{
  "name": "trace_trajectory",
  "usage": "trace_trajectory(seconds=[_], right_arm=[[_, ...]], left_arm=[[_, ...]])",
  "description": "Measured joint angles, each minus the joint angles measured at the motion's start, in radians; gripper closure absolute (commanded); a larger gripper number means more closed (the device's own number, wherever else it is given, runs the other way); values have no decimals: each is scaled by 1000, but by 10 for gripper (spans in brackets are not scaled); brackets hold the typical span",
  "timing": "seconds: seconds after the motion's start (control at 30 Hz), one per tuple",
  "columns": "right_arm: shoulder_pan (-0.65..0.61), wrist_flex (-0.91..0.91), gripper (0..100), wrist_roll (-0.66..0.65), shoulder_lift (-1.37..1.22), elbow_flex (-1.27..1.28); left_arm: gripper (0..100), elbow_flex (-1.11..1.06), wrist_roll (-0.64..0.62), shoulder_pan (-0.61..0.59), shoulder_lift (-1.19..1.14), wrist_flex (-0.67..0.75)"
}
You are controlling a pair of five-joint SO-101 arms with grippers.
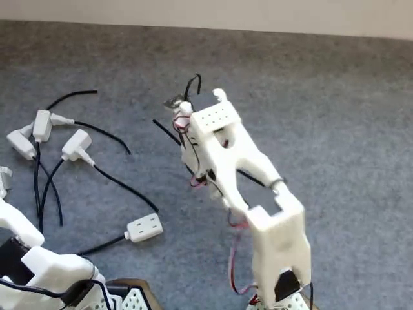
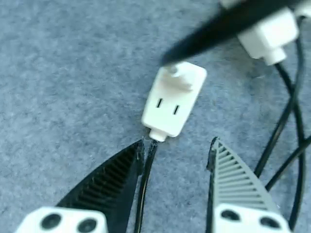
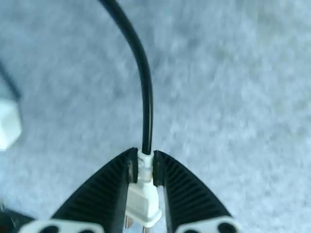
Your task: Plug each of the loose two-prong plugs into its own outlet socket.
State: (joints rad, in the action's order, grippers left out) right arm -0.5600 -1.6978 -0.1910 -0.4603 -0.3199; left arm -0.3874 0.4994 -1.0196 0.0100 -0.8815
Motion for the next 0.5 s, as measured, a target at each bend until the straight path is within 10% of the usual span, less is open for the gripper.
trace_trajectory(seconds=[0.37,0.5], right_arm=[[-54,595,981,-71,381,896],[-57,626,838,-51,404,931]], left_arm=[[772,-9,0,11,0,0],[772,-9,0,11,0,-3]])
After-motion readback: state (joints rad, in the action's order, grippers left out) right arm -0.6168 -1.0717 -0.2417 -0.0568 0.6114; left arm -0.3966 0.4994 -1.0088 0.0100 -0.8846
